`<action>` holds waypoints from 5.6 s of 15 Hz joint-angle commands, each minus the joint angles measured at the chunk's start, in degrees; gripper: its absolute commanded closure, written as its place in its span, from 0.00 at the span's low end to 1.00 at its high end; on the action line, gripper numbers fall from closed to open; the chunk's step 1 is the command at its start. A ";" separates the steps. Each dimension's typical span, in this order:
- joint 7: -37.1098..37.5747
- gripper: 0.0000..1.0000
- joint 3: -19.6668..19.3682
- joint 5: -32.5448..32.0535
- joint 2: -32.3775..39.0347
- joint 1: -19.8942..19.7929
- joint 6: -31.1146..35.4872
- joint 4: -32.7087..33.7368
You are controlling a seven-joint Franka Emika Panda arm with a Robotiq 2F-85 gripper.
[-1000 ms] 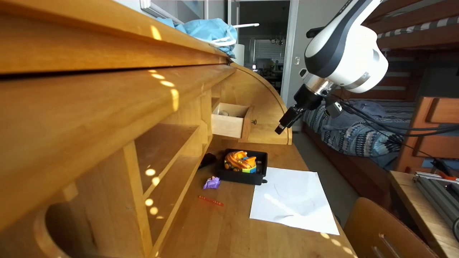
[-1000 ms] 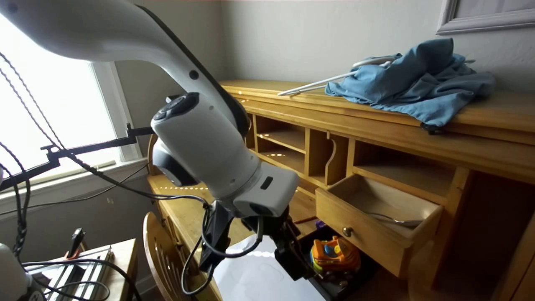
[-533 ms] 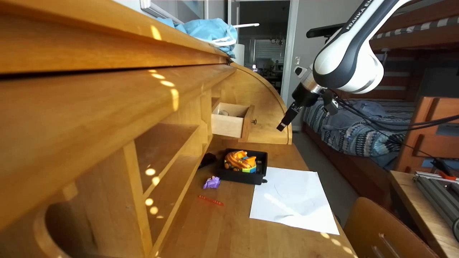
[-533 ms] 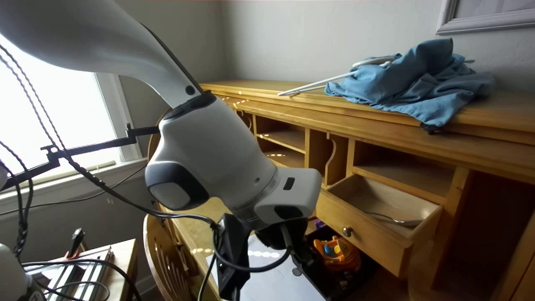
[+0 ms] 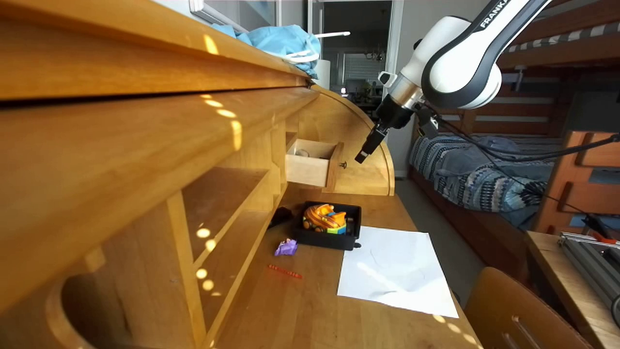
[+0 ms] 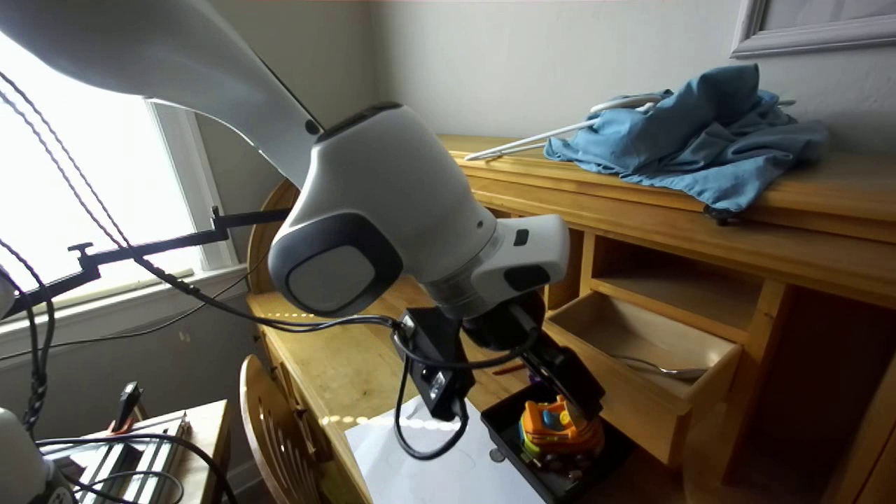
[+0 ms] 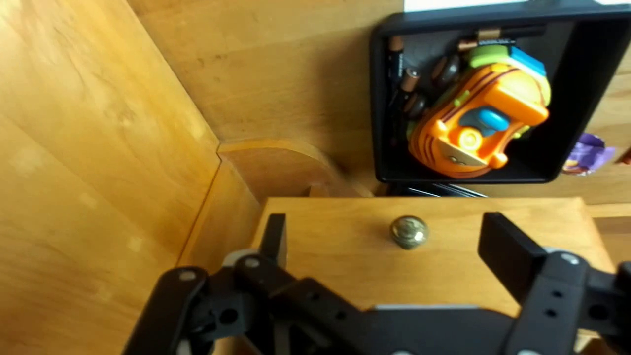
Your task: Put the spoon into the drawer and close it
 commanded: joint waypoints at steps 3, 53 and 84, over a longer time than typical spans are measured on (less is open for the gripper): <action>3.92 0.00 2.57 3.96 -0.86 0.85 -8.97 2.68; 10.58 1.00 -10.83 0.02 11.74 13.17 9.32 7.42; 23.99 1.00 -22.42 3.53 20.21 28.24 12.52 17.06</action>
